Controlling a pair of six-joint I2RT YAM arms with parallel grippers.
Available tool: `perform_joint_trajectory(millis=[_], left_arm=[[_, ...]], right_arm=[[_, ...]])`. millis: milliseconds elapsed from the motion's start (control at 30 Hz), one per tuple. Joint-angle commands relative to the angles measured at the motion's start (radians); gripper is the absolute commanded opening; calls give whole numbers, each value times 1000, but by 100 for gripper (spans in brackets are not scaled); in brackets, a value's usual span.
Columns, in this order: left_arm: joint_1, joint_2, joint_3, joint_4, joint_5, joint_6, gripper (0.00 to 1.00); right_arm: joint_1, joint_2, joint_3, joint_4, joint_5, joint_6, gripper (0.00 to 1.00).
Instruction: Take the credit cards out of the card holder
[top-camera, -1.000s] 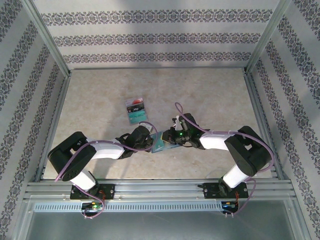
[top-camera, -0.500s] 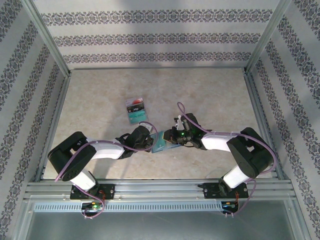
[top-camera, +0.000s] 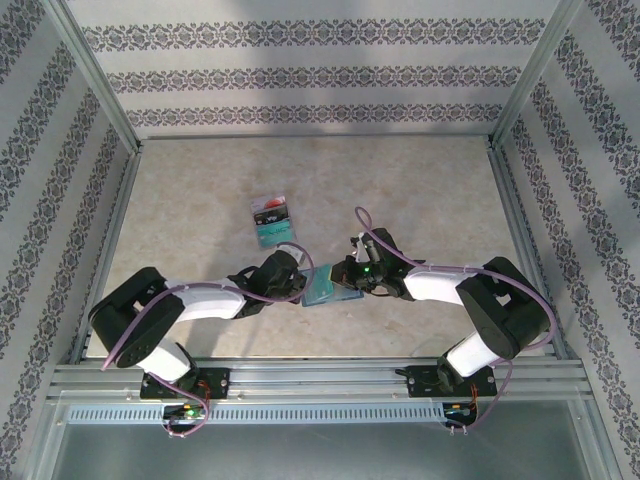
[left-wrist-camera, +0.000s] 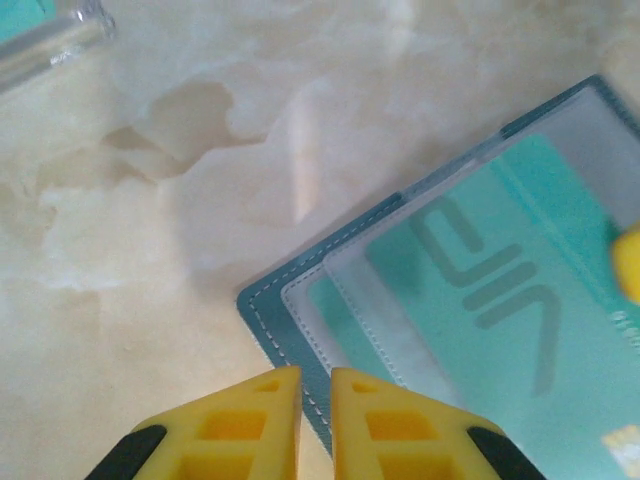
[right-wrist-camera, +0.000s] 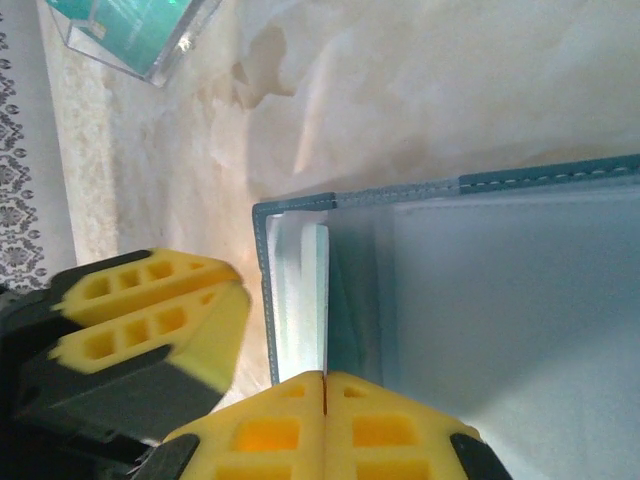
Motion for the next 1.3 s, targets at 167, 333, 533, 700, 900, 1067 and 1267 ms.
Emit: perform_joint_trajectory(millis=[167,333,533,700,900,1067,1267], left_arm=[[-5,-35,57,-26,44,40,16],[-11,36,67,17,105,25,16],[-14,89,77,29,128,7,16],[-16,108,85,9,137,10,15],[-16,123,111,-70,119,20,15],[-16,131,119,-99,114,28,15],[-16,133,117,-93,114,23,15]], right_arm=[[4,-14,12,-32,30,-29,6],[7,-18,12,-30,29,-26,7],[11,-22,9,-14,14,-15,11],[17,-15,17,8,-6,-9,13],[19,-8,26,51,-29,1,14],[18,-1,35,79,-49,7,15],[29,23,38,123,-65,20,19]])
